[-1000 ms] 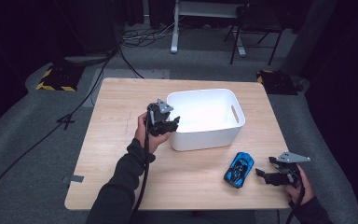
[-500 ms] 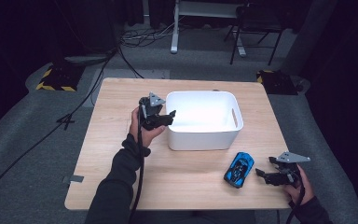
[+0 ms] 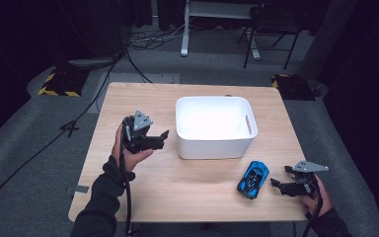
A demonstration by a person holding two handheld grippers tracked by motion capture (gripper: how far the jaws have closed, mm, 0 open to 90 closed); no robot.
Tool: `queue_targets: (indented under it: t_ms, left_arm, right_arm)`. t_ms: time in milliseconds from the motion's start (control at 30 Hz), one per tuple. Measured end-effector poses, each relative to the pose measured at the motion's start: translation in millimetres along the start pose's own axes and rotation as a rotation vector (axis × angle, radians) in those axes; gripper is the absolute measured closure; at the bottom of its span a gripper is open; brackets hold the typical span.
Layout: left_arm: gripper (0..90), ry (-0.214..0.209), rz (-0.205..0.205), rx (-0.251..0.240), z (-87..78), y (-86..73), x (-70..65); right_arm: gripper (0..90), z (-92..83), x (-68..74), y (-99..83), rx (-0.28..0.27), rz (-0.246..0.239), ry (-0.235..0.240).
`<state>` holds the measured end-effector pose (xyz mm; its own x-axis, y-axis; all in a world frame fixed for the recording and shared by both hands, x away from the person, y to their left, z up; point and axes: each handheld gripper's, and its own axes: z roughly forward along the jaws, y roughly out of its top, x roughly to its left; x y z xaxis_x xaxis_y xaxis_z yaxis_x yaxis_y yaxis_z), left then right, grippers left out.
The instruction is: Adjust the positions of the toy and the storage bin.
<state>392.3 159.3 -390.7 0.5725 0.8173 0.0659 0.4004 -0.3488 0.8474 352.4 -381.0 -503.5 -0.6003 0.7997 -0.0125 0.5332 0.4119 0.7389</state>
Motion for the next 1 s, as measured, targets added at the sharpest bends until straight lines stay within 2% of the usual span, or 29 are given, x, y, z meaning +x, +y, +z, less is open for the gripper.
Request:
queue_targets:
  t_ms: [200, 267, 300, 333, 400, 433, 500, 567, 633, 667, 700, 833, 1000]
  left_arm:
    - [15.9, -0.057, 0.101, 0.109, -5.3, -36.1, -10.9]
    - [16.0, -0.069, 0.109, 0.121, -5.4, -42.2, -13.9]
    - [16.0, -0.080, 0.134, 0.149, -6.0, -53.6, -18.7]
    - [16.0, -0.075, 0.148, 0.158, -6.4, -58.8, -20.6]
    - [16.0, -0.092, 0.142, 0.176, -6.8, -68.9, -23.7]
    - [16.0, -0.092, 0.142, 0.176, -6.8, -68.9, -23.7]
    - [16.0, -0.105, 0.144, 0.193, -6.7, -79.5, -26.6]
    - [16.1, -0.127, 0.150, 0.215, -6.9, -90.9, -28.6]
    - [16.1, -0.148, 0.147, 0.228, -6.9, -98.0, -29.6]
    - [16.1, -0.142, 0.152, 0.233, -7.3, -100.8, -29.5]
    - [16.1, -0.157, 0.138, 0.243, -6.9, -104.0, -30.1]
    - [16.2, -0.150, 0.143, 0.268, -5.9, -113.8, -29.0]
    - [16.1, -0.152, 0.135, 0.279, -4.3, -122.0, -27.3]
  right_arm:
    - [14.2, 0.6, 0.8, 0.6, 0.001, 0.005, -0.003]
    - [14.4, 0.4, 1.1, 0.4, 0.001, -0.003, -0.003]
    - [14.4, -0.1, 4.6, 0.0, -0.003, -0.021, 0.022]
    - [14.3, -0.9, 5.2, -0.5, -0.001, -0.035, 0.025]
    - [14.3, -1.6, 8.5, -0.7, -0.014, -0.052, 0.007]
    - [14.3, -1.6, 8.5, -0.7, -0.014, -0.052, 0.007]
    - [14.5, -2.5, 11.4, 0.5, -0.003, -0.065, -0.018]
    - [14.6, -3.4, 12.3, 1.1, 0.010, -0.065, -0.013]
    - [14.5, -2.8, 11.5, 1.7, 0.018, -0.043, 0.000]
    - [14.7, -3.2, 11.4, 2.2, 0.029, -0.031, 0.004]
    - [14.8, -2.8, 10.9, 2.9, 0.042, -0.017, 0.013]
    - [14.7, 0.1, 15.8, 6.1, 0.037, -0.046, 0.011]
    - [15.0, 3.4, 13.0, 8.0, 0.036, -0.020, 0.014]
